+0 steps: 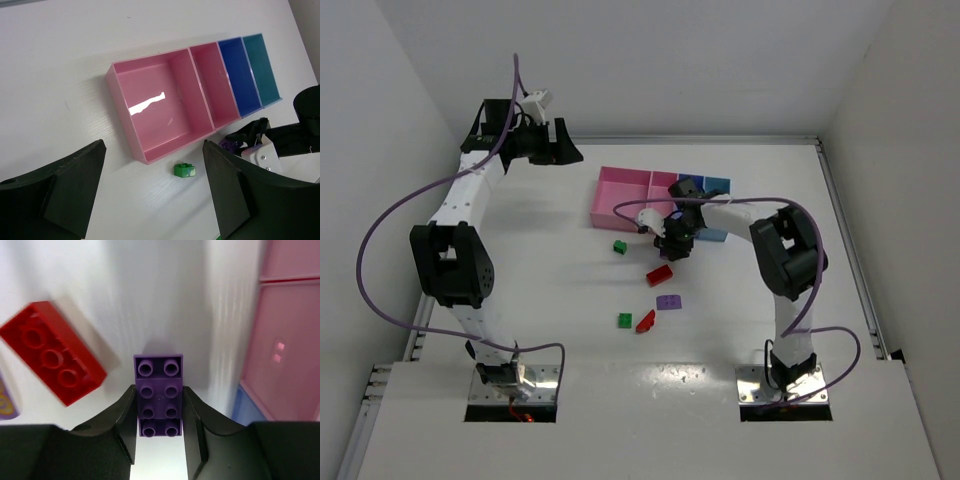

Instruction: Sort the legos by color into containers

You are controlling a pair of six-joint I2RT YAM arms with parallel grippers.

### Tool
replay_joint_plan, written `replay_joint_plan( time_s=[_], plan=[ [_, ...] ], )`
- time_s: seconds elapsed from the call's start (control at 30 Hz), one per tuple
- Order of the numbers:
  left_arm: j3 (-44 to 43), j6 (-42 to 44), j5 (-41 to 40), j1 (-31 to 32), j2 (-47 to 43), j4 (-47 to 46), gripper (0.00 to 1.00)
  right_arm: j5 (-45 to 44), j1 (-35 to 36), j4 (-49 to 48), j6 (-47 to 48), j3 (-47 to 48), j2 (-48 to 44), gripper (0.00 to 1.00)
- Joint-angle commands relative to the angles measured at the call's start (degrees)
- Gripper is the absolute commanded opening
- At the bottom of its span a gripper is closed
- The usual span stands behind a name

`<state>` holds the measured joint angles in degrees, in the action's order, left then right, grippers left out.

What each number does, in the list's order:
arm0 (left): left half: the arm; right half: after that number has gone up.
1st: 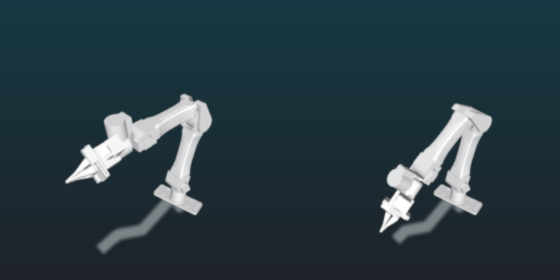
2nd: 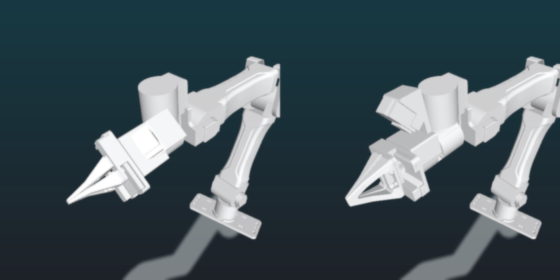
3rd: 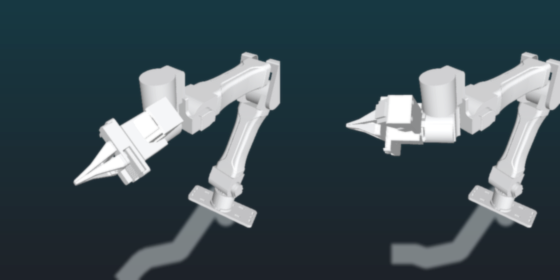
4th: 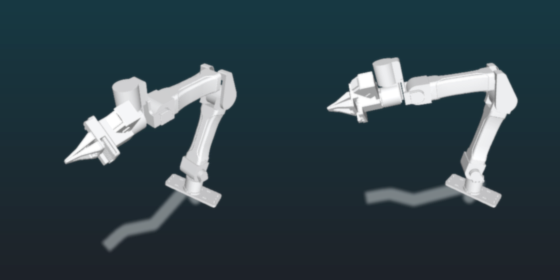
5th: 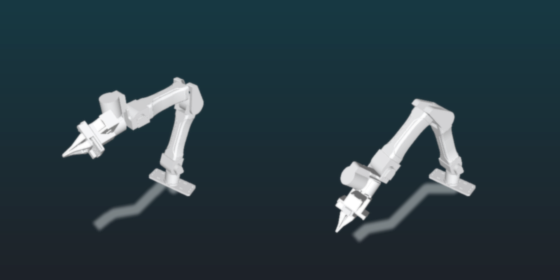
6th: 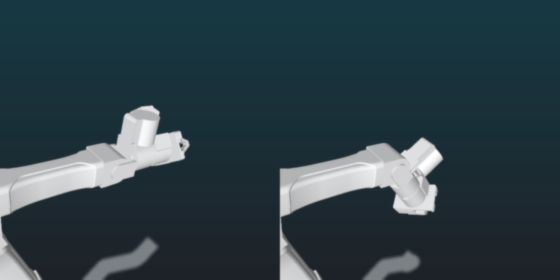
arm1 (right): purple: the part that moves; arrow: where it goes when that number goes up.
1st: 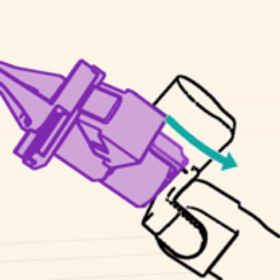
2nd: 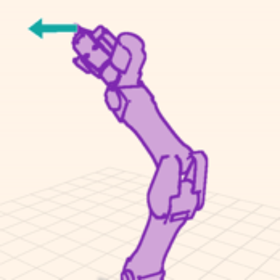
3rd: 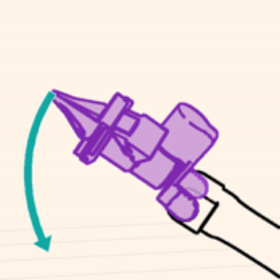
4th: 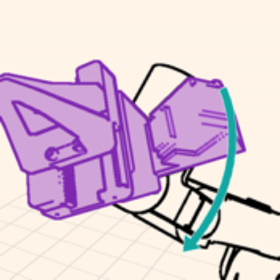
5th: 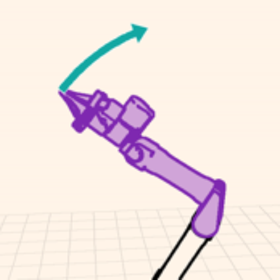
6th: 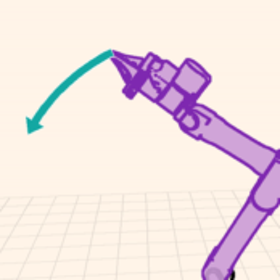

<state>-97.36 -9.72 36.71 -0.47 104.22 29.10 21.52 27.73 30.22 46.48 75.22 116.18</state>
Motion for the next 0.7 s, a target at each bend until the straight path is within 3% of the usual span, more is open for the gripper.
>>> replay_joint_plan(
  time_s=[0.0, 0.2, 0.3, 0.43, 0.67],
  plan=[
    [-1.70, -0.66, 1.17, 0.03, 0.10, -1.07, 0.85, 3.35, 1.45, 1.34, -1.47, 0.19, -6.56, 0.18],
    [2.16, -0.13, 0.48, 0.55, -2.52, -1.59, 0.85, 9.77, -0.73, 1.26, -16.46, 4.39, -15.89, 0.18],
    [4.36, 0.40, -2.07, 1.26, -3.59, -3.09, 0.85, 4.34, -2.32, -4.08, -27.87, 6.86, -16.78, 0.17],
    [5.51, 0.40, -2.70, 2.49, -5.08, -3.70, 0.85, -8.29, -3.90, -6.13, -38.88, 11.17, -13.01, 0.08],
    [6.57, -1.26, -2.70, 3.01, -5.61, -5.72, 0.85, -15.89, -6.72, -6.75, -49.02, 16.97, -5.97, 0.06]
  ],
)
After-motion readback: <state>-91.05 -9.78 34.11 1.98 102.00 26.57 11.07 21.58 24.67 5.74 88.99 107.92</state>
